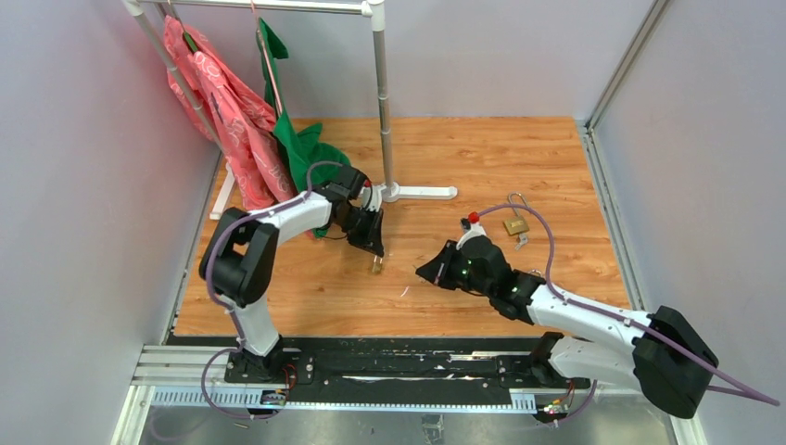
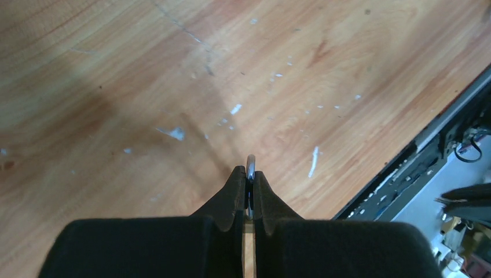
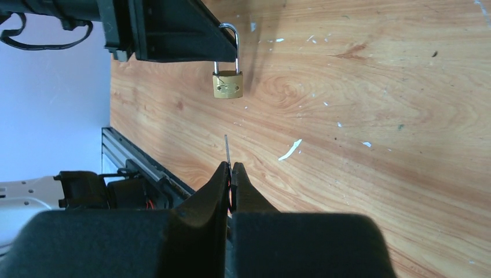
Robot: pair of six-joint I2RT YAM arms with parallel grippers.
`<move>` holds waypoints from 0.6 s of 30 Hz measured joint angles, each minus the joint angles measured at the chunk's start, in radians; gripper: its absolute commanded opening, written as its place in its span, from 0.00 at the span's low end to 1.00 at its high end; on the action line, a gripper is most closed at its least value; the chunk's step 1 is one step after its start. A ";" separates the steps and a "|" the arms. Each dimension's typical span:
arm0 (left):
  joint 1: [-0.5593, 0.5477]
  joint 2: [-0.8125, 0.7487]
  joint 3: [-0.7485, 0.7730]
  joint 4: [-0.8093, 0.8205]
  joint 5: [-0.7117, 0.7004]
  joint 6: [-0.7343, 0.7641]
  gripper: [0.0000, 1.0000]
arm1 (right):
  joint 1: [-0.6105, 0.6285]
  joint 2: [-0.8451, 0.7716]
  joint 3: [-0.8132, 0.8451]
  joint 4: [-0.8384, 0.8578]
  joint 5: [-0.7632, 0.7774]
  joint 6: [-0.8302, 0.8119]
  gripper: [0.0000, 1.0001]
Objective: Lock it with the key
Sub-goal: Place the lock at the center of the board.
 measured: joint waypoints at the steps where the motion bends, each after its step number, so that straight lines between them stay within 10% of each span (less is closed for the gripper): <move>1: 0.008 0.033 0.014 -0.011 0.006 0.011 0.00 | 0.002 0.014 -0.005 0.010 0.008 0.013 0.00; 11: 0.050 0.155 0.084 -0.048 0.030 0.019 0.00 | 0.003 -0.064 -0.035 0.020 0.082 0.036 0.00; 18: 0.068 0.156 0.086 -0.050 -0.073 0.006 0.48 | 0.003 -0.093 -0.056 -0.002 0.116 0.040 0.00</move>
